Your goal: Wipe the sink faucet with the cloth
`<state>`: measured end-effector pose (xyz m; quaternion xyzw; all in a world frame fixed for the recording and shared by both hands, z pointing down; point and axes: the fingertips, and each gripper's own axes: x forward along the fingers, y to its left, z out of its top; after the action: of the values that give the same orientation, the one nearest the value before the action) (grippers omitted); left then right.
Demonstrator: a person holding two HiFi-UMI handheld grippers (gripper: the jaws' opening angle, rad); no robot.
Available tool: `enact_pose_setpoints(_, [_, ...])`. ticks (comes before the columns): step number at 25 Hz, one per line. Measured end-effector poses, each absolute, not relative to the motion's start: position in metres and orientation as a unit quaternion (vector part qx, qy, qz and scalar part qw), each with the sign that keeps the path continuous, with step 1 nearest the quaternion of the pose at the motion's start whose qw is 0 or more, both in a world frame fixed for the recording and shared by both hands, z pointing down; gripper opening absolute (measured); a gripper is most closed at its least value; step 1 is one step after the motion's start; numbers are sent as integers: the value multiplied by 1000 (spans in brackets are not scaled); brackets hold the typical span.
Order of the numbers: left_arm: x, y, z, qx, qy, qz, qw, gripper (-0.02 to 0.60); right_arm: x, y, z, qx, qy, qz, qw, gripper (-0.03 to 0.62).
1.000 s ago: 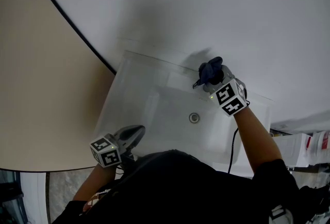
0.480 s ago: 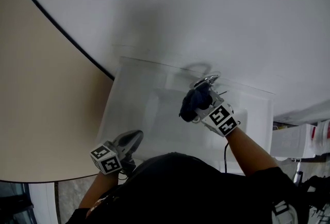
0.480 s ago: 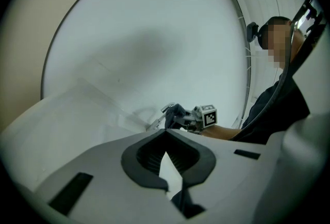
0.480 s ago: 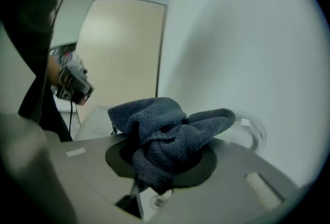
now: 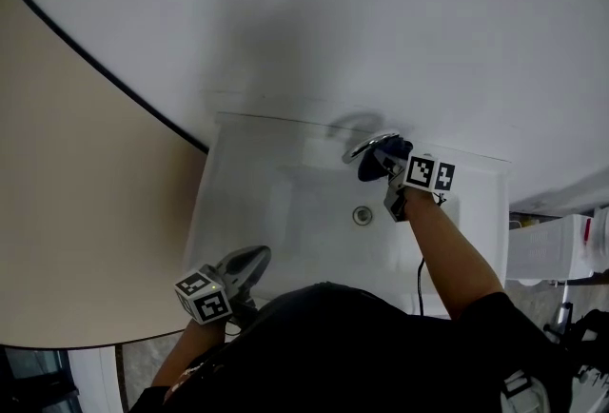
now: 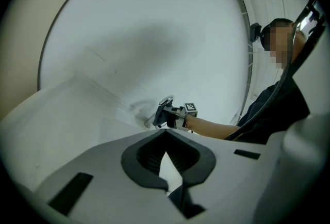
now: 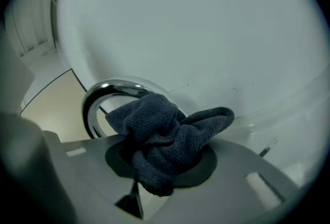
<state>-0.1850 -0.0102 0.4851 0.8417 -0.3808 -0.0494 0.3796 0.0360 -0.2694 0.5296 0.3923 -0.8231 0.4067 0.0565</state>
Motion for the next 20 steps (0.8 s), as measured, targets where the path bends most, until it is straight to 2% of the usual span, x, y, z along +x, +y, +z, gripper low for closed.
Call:
enact_pose_setpoints(4, [-190,-8,488,837,-389,-43,383,-8,25,-282,562,401,-792,460,29,109])
enact_pose_setpoints(8, [-198,-5,489,833,-398,-45,383,-8,20,-287,556,398,-775,490,-10,109])
enact_pose_setpoints(12, [-201,-5,490,832,-398,-49,383,-8,16,-282,519,393,-814,427,-32,109])
enact_pose_setpoints(14, [-200,-6,491,832,-397,-50,384,-8,4,-275,496,387,-863,326,6,109])
enact_pose_setpoints(17, [-197,-5,492,832,-395,-47,386,-8,-9,-264,482,377,-908,151,105,109])
enact_pose_setpoints(20, [-196,-1,492,834,-392,-48,386,-8,-15,-251,483,364,-912,28,188,109])
